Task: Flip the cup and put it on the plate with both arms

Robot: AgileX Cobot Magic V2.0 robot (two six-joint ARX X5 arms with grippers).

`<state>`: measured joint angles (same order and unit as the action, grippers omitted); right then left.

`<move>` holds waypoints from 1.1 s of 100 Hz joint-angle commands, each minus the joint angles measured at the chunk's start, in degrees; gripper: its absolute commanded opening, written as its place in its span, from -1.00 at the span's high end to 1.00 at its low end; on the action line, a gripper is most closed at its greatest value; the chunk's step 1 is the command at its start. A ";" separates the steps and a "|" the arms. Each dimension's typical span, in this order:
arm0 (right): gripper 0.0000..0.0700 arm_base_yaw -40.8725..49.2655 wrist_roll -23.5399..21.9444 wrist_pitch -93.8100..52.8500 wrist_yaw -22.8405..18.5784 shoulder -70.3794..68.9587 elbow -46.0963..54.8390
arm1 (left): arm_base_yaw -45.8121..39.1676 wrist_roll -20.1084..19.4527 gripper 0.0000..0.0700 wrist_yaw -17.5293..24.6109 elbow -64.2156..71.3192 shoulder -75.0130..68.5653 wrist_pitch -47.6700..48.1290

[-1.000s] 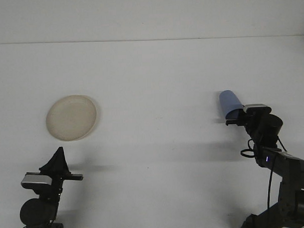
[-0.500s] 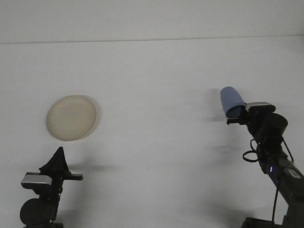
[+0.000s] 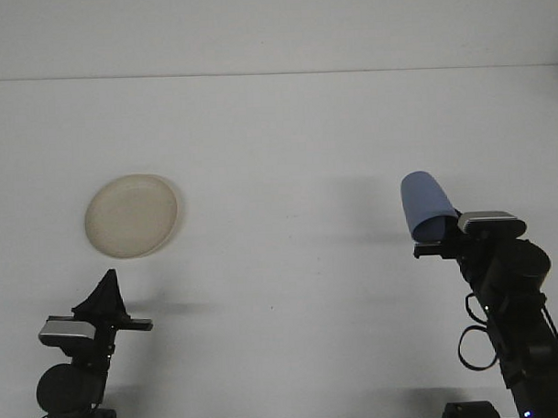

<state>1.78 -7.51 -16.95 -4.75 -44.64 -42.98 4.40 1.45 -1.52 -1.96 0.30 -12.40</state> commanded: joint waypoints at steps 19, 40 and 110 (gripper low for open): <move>1.00 12.46 -11.23 -20.52 5.44 0.52 -11.76 | 0.00 0.35 0.97 0.07 1.16 -0.11 -0.57; 1.00 24.48 -18.91 -31.28 10.36 -4.83 -20.90 | 0.00 0.35 0.97 0.07 1.14 -0.11 -0.55; 1.00 44.02 -17.97 -57.72 6.71 -46.58 -46.90 | 0.00 0.33 0.97 0.07 1.16 -0.11 -0.55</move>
<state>44.80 -27.70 -73.41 2.09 -88.33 -87.02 4.40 1.43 -1.52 -1.96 0.30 -12.40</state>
